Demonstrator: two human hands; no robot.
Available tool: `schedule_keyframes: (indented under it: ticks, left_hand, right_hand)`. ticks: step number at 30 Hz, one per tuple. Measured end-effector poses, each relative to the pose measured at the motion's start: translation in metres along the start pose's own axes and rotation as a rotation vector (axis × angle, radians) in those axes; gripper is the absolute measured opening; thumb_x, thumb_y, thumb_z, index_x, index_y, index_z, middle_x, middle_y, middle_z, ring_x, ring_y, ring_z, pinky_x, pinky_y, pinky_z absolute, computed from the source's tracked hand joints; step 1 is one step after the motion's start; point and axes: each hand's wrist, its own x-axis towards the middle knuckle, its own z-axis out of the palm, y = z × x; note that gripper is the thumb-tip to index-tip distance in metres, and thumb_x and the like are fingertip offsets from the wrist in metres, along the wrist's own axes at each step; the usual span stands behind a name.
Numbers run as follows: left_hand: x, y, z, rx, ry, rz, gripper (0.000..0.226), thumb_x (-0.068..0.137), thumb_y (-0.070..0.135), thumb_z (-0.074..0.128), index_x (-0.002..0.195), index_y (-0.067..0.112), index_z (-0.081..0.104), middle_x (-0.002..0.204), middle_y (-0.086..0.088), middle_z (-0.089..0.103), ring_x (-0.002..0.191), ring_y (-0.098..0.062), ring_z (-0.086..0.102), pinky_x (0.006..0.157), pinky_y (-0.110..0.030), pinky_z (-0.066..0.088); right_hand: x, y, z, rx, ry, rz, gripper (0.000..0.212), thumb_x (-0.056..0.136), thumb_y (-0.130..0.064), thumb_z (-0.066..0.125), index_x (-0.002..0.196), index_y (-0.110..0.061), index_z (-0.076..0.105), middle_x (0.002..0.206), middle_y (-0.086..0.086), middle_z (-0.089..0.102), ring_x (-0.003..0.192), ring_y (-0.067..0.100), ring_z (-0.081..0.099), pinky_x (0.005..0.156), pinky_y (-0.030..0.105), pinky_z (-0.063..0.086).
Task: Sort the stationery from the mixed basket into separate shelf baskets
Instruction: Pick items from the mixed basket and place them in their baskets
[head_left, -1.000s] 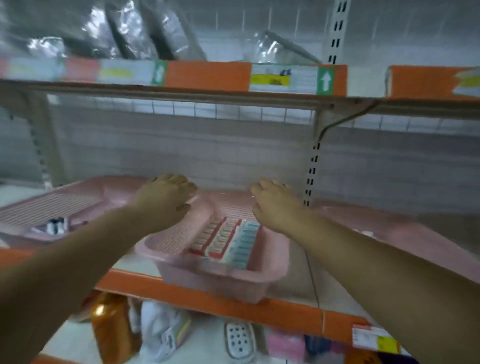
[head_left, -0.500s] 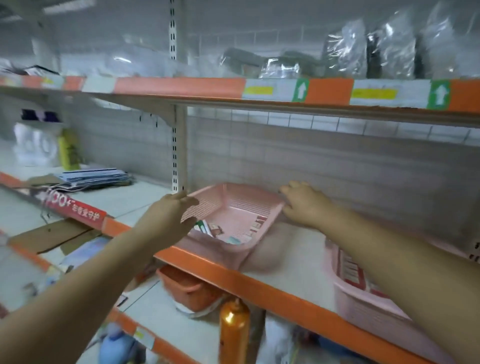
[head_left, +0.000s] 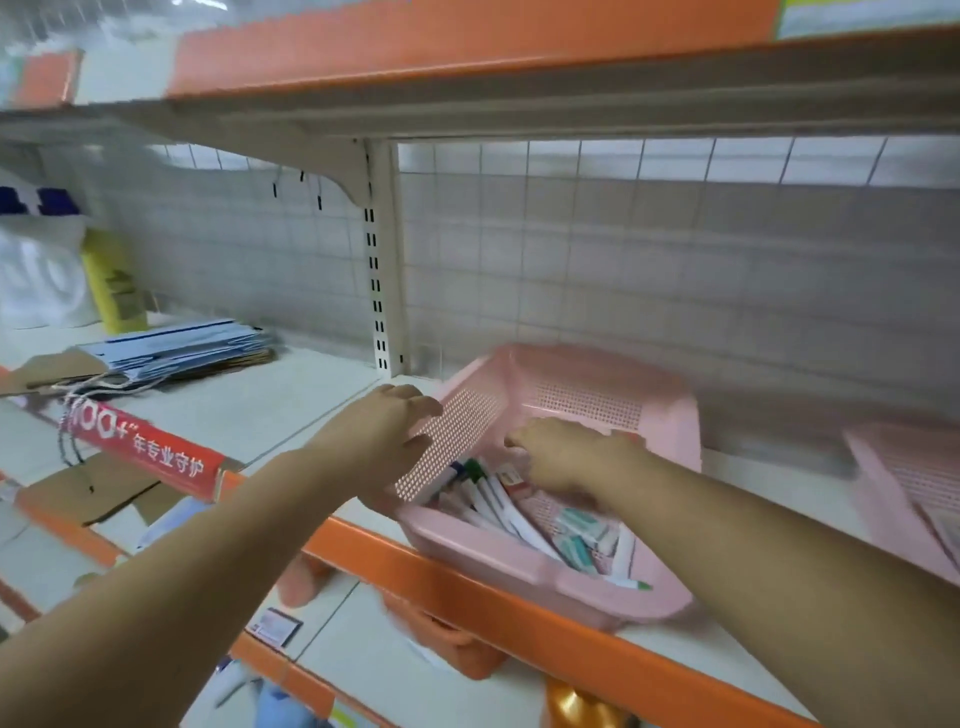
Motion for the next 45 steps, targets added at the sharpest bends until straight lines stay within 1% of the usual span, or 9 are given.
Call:
schedule_keyframes:
  ticks: [5, 8, 10, 15, 20, 25, 28, 38, 45]
  left_hand:
    - [0.047, -0.005, 0.015, -0.089, -0.041, 0.152, 0.040, 0.093, 0.021, 0.051, 0.133, 0.019, 0.050, 0.135, 0.000, 0.050, 0.123, -0.017, 0.046, 0.101, -0.026, 0.035]
    - [0.072, -0.002, 0.027, -0.133, -0.062, 0.244, 0.039, 0.093, 0.019, 0.051, 0.132, 0.018, 0.051, 0.135, 0.002, 0.051, 0.124, -0.015, 0.045, 0.102, -0.023, 0.031]
    - [0.088, 0.001, 0.035, -0.148, -0.111, 0.299, 0.038, 0.092, 0.018, 0.050, 0.131, 0.017, 0.052, 0.134, 0.001, 0.052, 0.123, -0.015, 0.045, 0.103, -0.025, 0.032]
    - [0.119, 0.011, 0.049, -0.148, -0.304, 0.399, 0.033, 0.090, 0.019, 0.053, 0.122, 0.018, 0.060, 0.124, 0.001, 0.058, 0.113, -0.016, 0.051, 0.098, -0.027, 0.040]
    - [0.125, 0.022, 0.064, -0.070, -0.604, 0.524, 0.035, 0.090, 0.037, 0.055, 0.118, 0.017, 0.061, 0.116, -0.002, 0.061, 0.101, -0.018, 0.054, 0.091, -0.030, 0.044]
    - [0.125, 0.023, 0.071, -0.096, -0.624, 0.603, 0.021, 0.087, 0.020, 0.057, 0.105, 0.012, 0.066, 0.079, 0.006, 0.055, 0.083, -0.017, 0.051, 0.073, -0.026, 0.038]
    - [0.123, 0.022, 0.074, -0.148, -0.602, 0.581, 0.023, 0.085, 0.023, 0.064, 0.104, 0.011, 0.067, 0.091, 0.001, 0.062, 0.081, -0.016, 0.052, 0.071, -0.026, 0.039]
    - [0.121, 0.020, 0.074, -0.209, -0.646, 0.519, 0.015, 0.083, 0.015, 0.065, 0.097, 0.016, 0.059, 0.101, -0.001, 0.058, 0.092, -0.021, 0.057, 0.076, -0.032, 0.050]
    - [0.124, 0.019, 0.075, -0.177, -0.730, 0.460, 0.021, 0.075, 0.013, 0.069, 0.094, 0.006, 0.067, 0.096, -0.011, 0.067, 0.081, -0.027, 0.063, 0.069, -0.034, 0.052]
  right_hand:
    - [0.010, -0.003, 0.016, 0.174, -0.135, 0.085, 0.042, 0.088, -0.012, 0.050, 0.130, -0.015, 0.047, 0.123, 0.008, 0.052, 0.106, 0.026, 0.051, 0.082, 0.030, 0.044]
    - [0.015, 0.000, 0.022, 0.179, -0.107, 0.159, 0.008, 0.087, -0.015, 0.051, 0.081, -0.020, 0.049, 0.092, 0.003, 0.050, 0.088, 0.022, 0.047, 0.065, 0.028, 0.037]
    - [0.013, -0.001, 0.021, 0.199, -0.121, 0.219, 0.029, 0.088, -0.019, 0.052, 0.066, -0.024, 0.034, 0.077, -0.003, 0.041, 0.082, 0.021, 0.044, 0.057, 0.027, 0.033]
    - [-0.001, 0.009, 0.010, 0.019, 0.051, 0.426, 0.026, 0.088, -0.012, 0.045, 0.109, -0.009, 0.058, 0.112, 0.008, 0.055, 0.105, 0.028, 0.054, 0.081, 0.034, 0.046]
    - [-0.011, 0.034, 0.008, -0.103, 0.069, 0.640, 0.032, 0.082, -0.007, 0.047, 0.110, -0.010, 0.061, 0.109, 0.010, 0.060, 0.099, 0.026, 0.056, 0.079, 0.032, 0.047]
    - [-0.010, 0.039, 0.013, -0.030, -0.056, 0.674, 0.039, 0.088, -0.004, 0.042, 0.125, -0.011, 0.050, 0.118, 0.010, 0.057, 0.101, 0.025, 0.054, 0.073, 0.029, 0.041]
    - [-0.011, 0.036, 0.013, -0.059, -0.099, 0.664, 0.048, 0.090, -0.002, 0.041, 0.136, -0.011, 0.041, 0.129, 0.009, 0.048, 0.110, 0.025, 0.048, 0.082, 0.031, 0.040]
    - [-0.002, 0.042, 0.019, 0.053, 0.001, 0.739, 0.033, 0.092, -0.008, 0.047, 0.124, -0.009, 0.054, 0.100, 0.004, 0.047, 0.084, 0.016, 0.050, 0.062, 0.021, 0.038]
    - [-0.001, 0.038, 0.021, 0.119, 0.047, 0.797, 0.028, 0.095, -0.009, 0.041, 0.078, -0.011, 0.063, 0.080, 0.002, 0.058, 0.082, 0.019, 0.053, 0.061, 0.022, 0.040]
